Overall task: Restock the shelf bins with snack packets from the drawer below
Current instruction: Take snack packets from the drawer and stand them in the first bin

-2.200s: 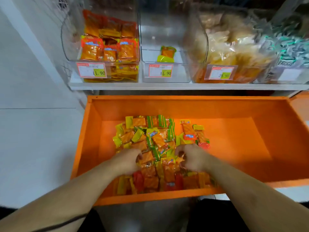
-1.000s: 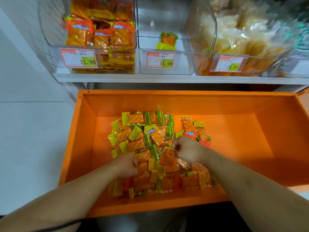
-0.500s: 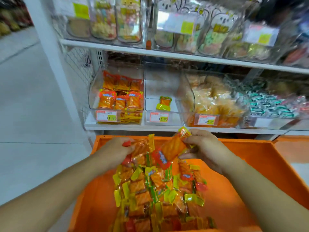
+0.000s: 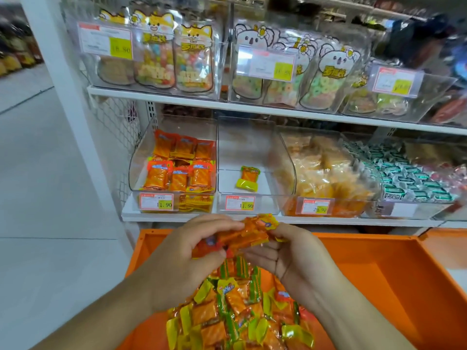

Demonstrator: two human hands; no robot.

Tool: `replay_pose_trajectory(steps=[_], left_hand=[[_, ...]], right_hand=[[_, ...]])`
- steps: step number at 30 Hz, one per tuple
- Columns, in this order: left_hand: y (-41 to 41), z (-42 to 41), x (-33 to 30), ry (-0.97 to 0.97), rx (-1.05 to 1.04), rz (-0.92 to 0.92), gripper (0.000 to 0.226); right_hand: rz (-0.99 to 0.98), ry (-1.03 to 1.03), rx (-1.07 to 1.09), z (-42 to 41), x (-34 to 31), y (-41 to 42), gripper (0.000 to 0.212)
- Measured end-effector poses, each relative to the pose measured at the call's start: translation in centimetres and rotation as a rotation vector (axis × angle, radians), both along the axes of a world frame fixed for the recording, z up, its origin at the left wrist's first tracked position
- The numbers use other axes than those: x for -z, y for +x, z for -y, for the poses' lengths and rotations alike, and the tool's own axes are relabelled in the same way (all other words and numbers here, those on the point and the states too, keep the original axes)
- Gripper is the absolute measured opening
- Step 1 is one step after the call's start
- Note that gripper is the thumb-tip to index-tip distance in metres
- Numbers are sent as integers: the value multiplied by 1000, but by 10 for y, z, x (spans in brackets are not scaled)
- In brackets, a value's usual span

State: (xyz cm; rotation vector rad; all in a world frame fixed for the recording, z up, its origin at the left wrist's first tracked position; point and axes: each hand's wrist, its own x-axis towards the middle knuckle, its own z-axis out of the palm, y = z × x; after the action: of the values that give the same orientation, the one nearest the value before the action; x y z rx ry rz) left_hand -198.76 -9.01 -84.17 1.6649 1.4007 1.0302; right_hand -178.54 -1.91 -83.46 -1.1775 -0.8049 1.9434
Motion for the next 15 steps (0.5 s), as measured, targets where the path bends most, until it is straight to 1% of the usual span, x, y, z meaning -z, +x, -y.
replay_pose_trajectory(steps=[2, 5, 7, 10, 12, 14, 15], left_hand=[[1, -1, 0, 21, 15, -35, 46], [0, -7, 4, 40, -39, -80, 36], [-1, -12, 8, 73, -73, -150, 39], [-4, -16, 10, 64, -72, -177, 46], [-5, -15, 7, 55, -54, -177, 50], [-4, -13, 4, 45, -79, -159, 58], [-4, -12, 3, 21, -127, -130, 62]], right_hand=[[-35, -5, -28, -5, -1, 1, 32], [-84, -15, -66, -10, -1, 2, 41], [-101, 6, -84, -10, 1, 1, 38], [14, 132, -100, -8, 6, -2, 29], [99, 217, -107, -6, 8, -4, 30], [131, 264, -106, -3, 8, -6, 29], [130, 275, -101, -2, 6, -6, 27]])
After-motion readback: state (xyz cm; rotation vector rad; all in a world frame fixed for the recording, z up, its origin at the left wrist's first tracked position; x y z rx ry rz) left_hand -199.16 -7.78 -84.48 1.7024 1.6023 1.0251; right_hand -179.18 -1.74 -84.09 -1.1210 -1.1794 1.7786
